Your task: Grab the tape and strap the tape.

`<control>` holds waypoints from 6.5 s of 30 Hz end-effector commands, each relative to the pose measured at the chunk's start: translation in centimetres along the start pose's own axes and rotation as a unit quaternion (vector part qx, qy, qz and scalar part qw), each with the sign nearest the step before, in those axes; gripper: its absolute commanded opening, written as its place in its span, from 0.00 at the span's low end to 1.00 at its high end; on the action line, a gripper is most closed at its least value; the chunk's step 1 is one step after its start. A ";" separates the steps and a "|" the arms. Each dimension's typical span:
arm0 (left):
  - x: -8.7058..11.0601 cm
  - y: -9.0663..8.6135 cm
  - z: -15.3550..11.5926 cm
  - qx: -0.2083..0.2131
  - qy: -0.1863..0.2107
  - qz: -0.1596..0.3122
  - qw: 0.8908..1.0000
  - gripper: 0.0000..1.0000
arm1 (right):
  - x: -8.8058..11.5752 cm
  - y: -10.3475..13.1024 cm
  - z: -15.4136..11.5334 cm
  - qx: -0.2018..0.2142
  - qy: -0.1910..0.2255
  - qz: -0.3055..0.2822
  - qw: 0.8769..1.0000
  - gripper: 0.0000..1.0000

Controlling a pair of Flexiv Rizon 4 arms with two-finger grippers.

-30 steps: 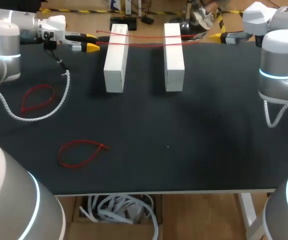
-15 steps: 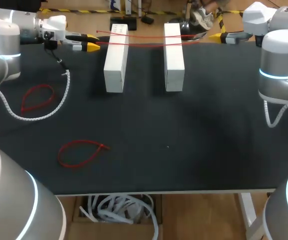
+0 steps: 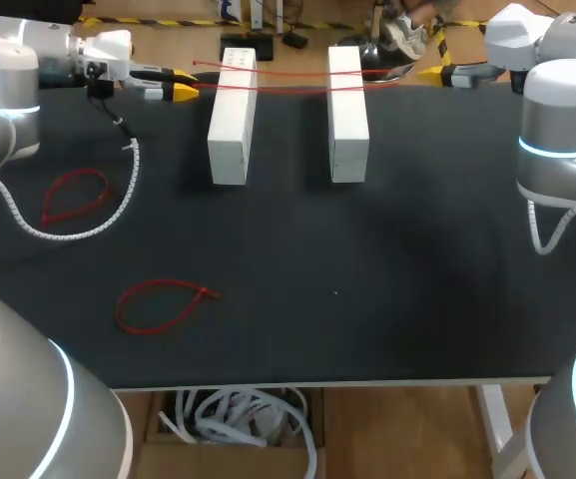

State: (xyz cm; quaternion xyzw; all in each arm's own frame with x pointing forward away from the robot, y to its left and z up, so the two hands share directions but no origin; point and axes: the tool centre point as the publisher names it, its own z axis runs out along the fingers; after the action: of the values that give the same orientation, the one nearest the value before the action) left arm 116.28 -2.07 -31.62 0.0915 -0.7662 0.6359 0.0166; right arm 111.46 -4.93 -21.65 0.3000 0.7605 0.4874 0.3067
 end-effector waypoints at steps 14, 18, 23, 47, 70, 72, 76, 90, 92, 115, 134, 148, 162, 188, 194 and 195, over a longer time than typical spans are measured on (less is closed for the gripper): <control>-0.2 0.1 0.0 0.002 0.005 0.002 1.000 0.19 | 0.0 0.0 0.0 0.000 0.000 0.000 1.000 1.00; -0.2 0.1 0.1 0.003 0.005 0.001 1.000 0.19 | 0.0 0.0 0.0 0.000 0.000 0.000 1.000 1.00; -0.2 0.1 0.2 0.005 0.005 0.001 1.000 0.18 | 0.0 0.0 0.0 0.000 0.000 0.000 1.000 1.00; 0.8 -0.5 0.5 0.012 0.012 0.006 1.000 0.00 | 0.0 0.0 0.0 0.000 0.000 0.000 1.000 1.00; 6.6 -8.0 1.3 0.086 0.012 0.029 0.996 0.00 | 0.0 0.0 0.0 0.000 0.000 0.000 1.000 1.00; 6.9 -8.8 1.4 0.091 0.011 0.031 0.995 0.00 | 0.0 0.0 0.0 0.000 0.000 0.000 1.000 1.00; 7.6 -9.8 1.8 0.091 0.011 0.041 0.995 0.00 | 0.0 0.0 0.0 0.000 0.000 0.000 1.000 1.00; 8.9 -11.8 3.4 0.056 -0.006 0.076 0.996 0.00 | 0.0 0.0 0.0 0.000 0.000 0.000 1.000 1.00; 8.9 -12.1 3.5 0.065 -0.002 0.067 0.996 0.00 | 0.0 0.0 0.0 0.000 0.000 0.000 1.000 1.00; 9.3 -16.6 5.3 0.241 0.034 -0.033 0.969 0.00 | 0.0 0.0 0.0 0.000 0.000 0.000 1.000 1.00; 10.2 -17.9 6.8 0.251 0.057 0.006 0.966 0.00 | 0.0 0.0 0.0 0.000 0.000 0.000 1.000 1.00; 10.2 -17.9 6.8 0.251 0.057 0.006 0.966 0.00 | 0.0 0.0 0.0 0.000 0.000 0.000 1.000 1.00; 10.3 -19.5 9.5 0.288 0.059 0.043 0.955 0.00 | 0.0 0.0 0.0 0.000 0.000 0.000 1.000 1.00; 11.2 -21.8 11.9 0.267 0.145 0.062 0.951 0.00 | 0.0 0.0 0.0 0.000 0.000 0.000 1.000 1.00; 11.3 -21.7 11.9 0.265 0.136 0.049 0.953 0.00 | 0.0 0.0 0.0 0.000 0.000 0.000 1.000 1.00; 11.2 -21.6 11.9 0.263 0.133 0.045 0.955 0.00 | 0.0 0.0 0.0 0.000 0.000 0.000 1.000 1.00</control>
State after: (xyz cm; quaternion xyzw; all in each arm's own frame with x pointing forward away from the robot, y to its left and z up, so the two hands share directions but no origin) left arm 109.64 -18.80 -11.16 -0.0291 -0.5659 0.8215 0.0632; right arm 111.46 -4.94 -21.65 0.3000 0.7605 0.4874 0.3067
